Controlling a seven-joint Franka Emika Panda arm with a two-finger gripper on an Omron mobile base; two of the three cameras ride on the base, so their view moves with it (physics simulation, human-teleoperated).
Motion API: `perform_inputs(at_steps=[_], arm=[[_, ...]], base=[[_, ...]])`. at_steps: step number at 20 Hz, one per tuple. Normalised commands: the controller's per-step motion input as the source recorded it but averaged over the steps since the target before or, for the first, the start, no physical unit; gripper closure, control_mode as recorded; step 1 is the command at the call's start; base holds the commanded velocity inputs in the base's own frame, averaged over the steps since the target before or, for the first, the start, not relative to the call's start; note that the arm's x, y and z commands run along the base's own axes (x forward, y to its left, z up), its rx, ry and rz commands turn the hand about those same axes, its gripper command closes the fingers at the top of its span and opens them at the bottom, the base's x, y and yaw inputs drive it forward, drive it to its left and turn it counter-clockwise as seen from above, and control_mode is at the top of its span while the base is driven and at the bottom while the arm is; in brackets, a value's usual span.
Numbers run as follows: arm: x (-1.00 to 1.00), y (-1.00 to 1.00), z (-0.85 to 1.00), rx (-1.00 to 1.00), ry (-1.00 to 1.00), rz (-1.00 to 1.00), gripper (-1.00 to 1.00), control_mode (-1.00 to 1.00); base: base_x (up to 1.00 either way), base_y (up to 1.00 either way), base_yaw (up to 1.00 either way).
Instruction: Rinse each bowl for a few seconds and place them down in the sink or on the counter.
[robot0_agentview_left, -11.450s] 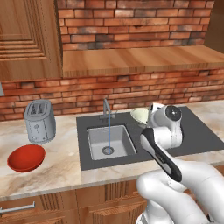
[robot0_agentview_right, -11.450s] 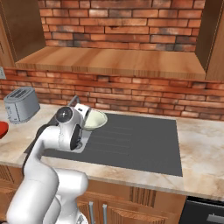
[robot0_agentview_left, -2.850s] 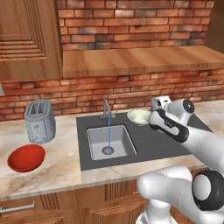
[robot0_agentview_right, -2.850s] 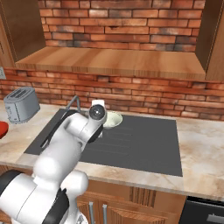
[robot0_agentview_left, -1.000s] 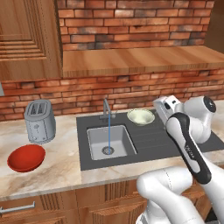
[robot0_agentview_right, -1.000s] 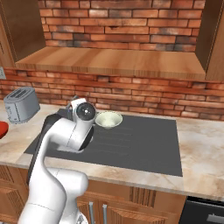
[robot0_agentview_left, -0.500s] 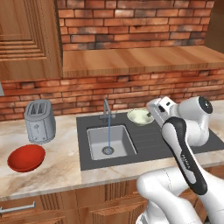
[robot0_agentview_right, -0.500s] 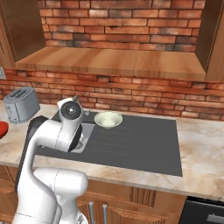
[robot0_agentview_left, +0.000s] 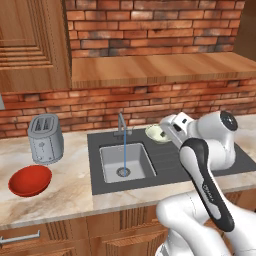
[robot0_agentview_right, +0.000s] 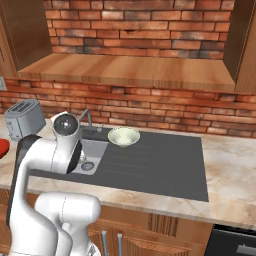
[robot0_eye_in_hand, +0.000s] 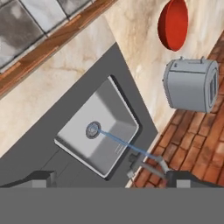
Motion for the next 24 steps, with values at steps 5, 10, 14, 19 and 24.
perform_inputs(at_steps=[5, 10, 14, 19, 24], arm=[[-0.13, 0.29, 0.06, -0.05, 0.0, 0.05, -1.0, -1.0], [-0.07, 0.33, 0.0, -0.05, 0.0, 0.03, -1.0, -1.0], [-0.07, 0.39, 0.0, -0.09, -0.04, 0.02, -1.0, -1.0], [0.0, 0.44, 0.0, -0.08, -0.02, 0.02, -1.0, -1.0], [0.0, 0.46, 0.0, -0.07, -0.01, 0.03, -1.0, -1.0]], base=[[0.0, 0.0, 0.0], [0.0, 0.0, 0.0], [0.0, 0.0, 0.0], [0.0, 0.0, 0.0], [0.0, 0.0, 0.0]])
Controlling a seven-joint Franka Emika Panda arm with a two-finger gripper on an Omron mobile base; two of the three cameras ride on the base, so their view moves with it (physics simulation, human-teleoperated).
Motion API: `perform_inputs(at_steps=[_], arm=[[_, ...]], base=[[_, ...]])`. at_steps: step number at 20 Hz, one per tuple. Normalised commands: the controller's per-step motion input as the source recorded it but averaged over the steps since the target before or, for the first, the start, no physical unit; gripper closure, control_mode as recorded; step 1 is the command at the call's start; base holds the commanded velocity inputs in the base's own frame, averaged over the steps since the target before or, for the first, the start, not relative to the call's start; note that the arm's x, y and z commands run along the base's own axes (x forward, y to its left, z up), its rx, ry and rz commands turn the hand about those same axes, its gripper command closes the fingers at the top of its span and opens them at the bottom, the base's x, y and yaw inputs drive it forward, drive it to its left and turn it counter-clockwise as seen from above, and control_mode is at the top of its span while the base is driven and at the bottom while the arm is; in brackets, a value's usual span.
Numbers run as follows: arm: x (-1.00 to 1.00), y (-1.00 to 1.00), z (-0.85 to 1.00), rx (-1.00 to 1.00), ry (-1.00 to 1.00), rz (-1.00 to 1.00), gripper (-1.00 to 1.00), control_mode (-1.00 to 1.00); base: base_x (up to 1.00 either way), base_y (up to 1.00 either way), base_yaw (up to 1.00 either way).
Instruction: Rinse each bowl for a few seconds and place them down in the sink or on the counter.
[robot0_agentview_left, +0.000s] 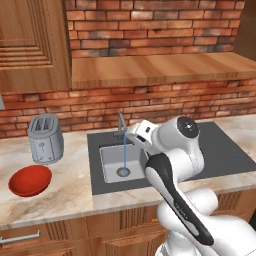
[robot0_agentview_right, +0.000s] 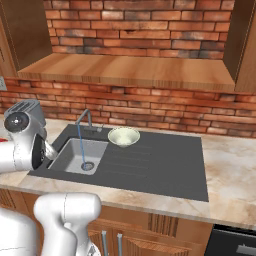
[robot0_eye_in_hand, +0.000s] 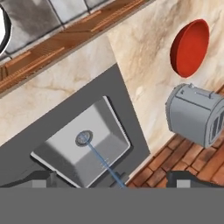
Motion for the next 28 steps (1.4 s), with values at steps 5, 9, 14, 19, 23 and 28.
perform_inputs(at_steps=[5, 9, 14, 19, 23, 28], arm=[[0.0, 0.46, 0.0, -0.07, 0.0, 0.03, -1.0, -1.0], [-0.03, 0.43, -0.01, -0.05, 0.0, 0.03, -1.0, -1.0], [-0.02, 0.42, 0.0, -0.03, 0.0, 0.03, -1.0, -1.0], [-0.02, 0.45, 0.0, -0.02, 0.0, 0.05, -1.0, -1.0], [-0.05, 0.43, 0.0, -0.01, -0.01, 0.06, -1.0, -1.0], [-0.03, 0.33, 0.0, 0.0, -0.01, 0.06, -1.0, -1.0]], base=[[0.0, 0.0, 0.0], [0.0, 0.0, 0.0], [0.0, 0.0, 0.0], [0.0, 0.0, 0.0], [0.0, 0.0, 0.0], [0.0, 0.0, 0.0]])
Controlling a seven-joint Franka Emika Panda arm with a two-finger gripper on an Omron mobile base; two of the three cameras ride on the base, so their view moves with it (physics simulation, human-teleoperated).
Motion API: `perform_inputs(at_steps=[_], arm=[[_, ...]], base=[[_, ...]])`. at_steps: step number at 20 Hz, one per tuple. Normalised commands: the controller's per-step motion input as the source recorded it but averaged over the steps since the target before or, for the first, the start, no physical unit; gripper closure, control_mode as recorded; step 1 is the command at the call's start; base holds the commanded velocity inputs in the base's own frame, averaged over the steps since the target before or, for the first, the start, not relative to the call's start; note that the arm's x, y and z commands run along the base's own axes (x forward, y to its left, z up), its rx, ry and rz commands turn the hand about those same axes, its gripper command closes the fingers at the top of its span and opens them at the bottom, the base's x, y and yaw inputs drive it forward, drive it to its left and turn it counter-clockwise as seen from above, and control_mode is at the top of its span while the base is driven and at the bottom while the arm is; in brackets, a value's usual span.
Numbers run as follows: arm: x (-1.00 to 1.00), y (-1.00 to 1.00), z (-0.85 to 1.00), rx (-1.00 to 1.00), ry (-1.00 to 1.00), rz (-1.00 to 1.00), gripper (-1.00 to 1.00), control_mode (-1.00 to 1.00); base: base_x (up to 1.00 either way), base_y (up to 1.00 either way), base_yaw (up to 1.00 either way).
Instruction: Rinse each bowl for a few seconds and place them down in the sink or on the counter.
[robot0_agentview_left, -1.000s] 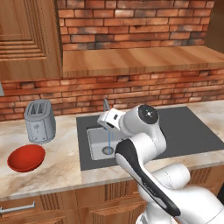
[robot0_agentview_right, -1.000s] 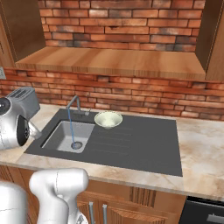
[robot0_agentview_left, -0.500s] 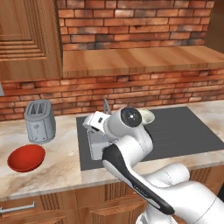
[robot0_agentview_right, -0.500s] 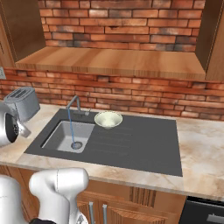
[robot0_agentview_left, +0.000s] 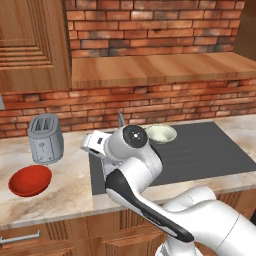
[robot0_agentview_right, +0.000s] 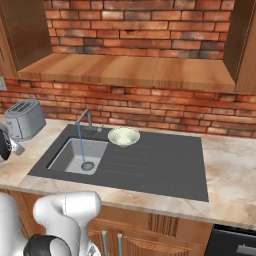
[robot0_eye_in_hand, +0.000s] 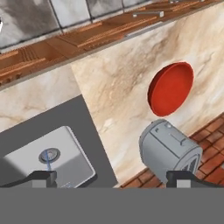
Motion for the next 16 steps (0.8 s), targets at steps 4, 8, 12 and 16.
perform_inputs(at_steps=[4, 8, 12, 16], arm=[[-0.04, 0.28, 0.0, 0.0, -0.01, 0.06, -1.0, -1.0], [-0.02, 0.26, 0.0, 0.0, 0.0, 0.07, -1.0, -1.0], [-0.04, 0.18, 0.0, 0.0, -0.01, 0.07, -1.0, -1.0], [0.0, 0.16, -0.02, 0.0, 0.0, 0.06, -1.0, -1.0]], base=[[0.0, 0.0, 0.0], [0.0, 0.0, 0.0], [0.0, 0.0, 0.0], [0.0, 0.0, 0.0]])
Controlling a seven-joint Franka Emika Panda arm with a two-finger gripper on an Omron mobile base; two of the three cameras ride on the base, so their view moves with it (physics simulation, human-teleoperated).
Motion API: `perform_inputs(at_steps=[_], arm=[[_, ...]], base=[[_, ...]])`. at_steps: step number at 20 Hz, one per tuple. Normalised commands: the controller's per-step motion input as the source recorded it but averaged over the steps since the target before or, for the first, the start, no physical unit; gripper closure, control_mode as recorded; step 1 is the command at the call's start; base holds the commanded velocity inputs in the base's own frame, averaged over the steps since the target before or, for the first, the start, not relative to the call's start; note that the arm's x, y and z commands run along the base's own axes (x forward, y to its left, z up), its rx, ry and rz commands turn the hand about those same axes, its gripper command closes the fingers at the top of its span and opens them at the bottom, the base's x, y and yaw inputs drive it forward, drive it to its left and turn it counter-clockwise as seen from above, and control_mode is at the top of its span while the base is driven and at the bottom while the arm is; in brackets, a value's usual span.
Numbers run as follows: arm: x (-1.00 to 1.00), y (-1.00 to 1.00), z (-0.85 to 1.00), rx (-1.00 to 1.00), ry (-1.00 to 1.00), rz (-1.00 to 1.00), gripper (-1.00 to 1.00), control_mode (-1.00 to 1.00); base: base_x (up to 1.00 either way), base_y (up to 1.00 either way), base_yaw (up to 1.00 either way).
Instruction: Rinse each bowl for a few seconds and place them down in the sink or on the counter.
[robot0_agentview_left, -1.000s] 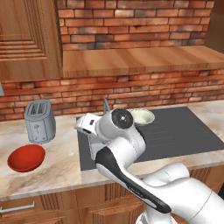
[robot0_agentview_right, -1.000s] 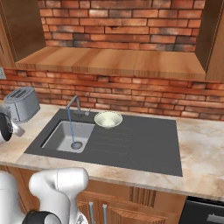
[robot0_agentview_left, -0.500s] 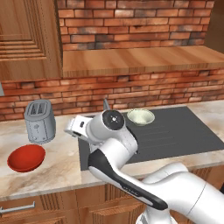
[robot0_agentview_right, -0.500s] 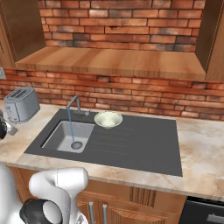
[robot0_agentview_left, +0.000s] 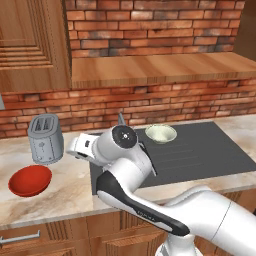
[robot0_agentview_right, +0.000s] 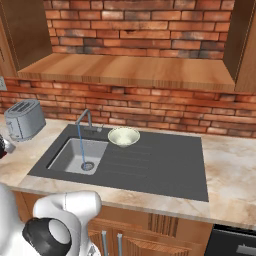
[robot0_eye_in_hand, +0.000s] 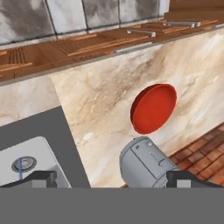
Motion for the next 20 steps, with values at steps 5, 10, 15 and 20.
perform_inputs(at_steps=[5, 10, 15, 20], arm=[[0.0, 0.14, -0.01, 0.0, 0.0, 0.04, -1.0, -1.0], [0.0, 0.09, -0.1, 0.05, 0.01, 0.05, -1.0, -1.0], [0.0, 0.05, -0.15, 0.1, 0.02, 0.06, -1.0, -1.0], [0.0, 0.08, -0.14, 0.09, 0.03, 0.05, -1.0, -1.0]], base=[[0.0, 0.0, 0.0], [0.0, 0.0, 0.0], [0.0, 0.0, 0.0], [0.0, 0.0, 0.0]])
